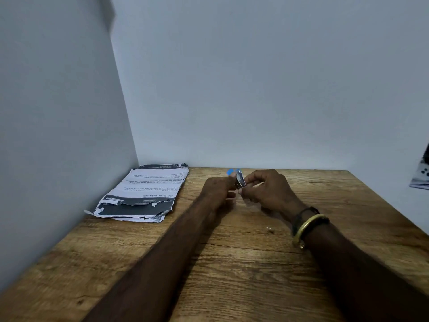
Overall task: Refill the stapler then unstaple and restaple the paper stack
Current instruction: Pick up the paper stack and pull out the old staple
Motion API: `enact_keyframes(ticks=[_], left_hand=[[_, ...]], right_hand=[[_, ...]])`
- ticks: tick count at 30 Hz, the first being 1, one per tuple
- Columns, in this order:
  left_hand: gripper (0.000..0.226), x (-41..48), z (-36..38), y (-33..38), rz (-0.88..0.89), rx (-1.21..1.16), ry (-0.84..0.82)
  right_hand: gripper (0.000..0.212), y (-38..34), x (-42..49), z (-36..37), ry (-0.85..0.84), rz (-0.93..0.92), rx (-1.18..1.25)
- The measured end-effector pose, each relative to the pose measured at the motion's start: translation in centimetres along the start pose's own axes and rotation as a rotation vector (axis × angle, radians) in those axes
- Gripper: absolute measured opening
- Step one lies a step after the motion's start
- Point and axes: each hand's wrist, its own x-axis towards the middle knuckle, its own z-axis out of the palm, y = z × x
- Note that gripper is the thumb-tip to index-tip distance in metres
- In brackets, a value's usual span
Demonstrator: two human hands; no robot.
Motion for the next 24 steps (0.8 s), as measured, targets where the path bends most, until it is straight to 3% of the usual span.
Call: enact_keyframes(ticks=[4, 9, 13, 18, 24], left_hand=[[0.035, 0.9, -0.5, -0.7, 0.114, 0.294, 0.195], [0.028, 0.8, -0.4, -1.1, 0.172, 0.419, 0.201], [0.027, 0.6, 0.0, -1.2, 0.204, 0.491, 0.176], [0.034, 0.5, 0.0, -1.2, 0.219, 0.496, 0.193], [0.020, 0.4, -0.6, 0.6, 0.297, 0.382, 0.230]], right_hand=[[0.016, -0.5, -0.5, 0.5, -0.003, -0.015, -0.413], [0.021, -1.0, -0.9, 1.0, -0.049, 0.008, -0.555], [0.024, -1.0, -1.0, 1.1, -0.057, 0.032, -0.586], [0.044, -1.7, -1.2, 1.3, 0.032, -0.002, -0.577], [0.024, -5.0, -0.5, 2.3, 0.091, -0.058, -0.476]])
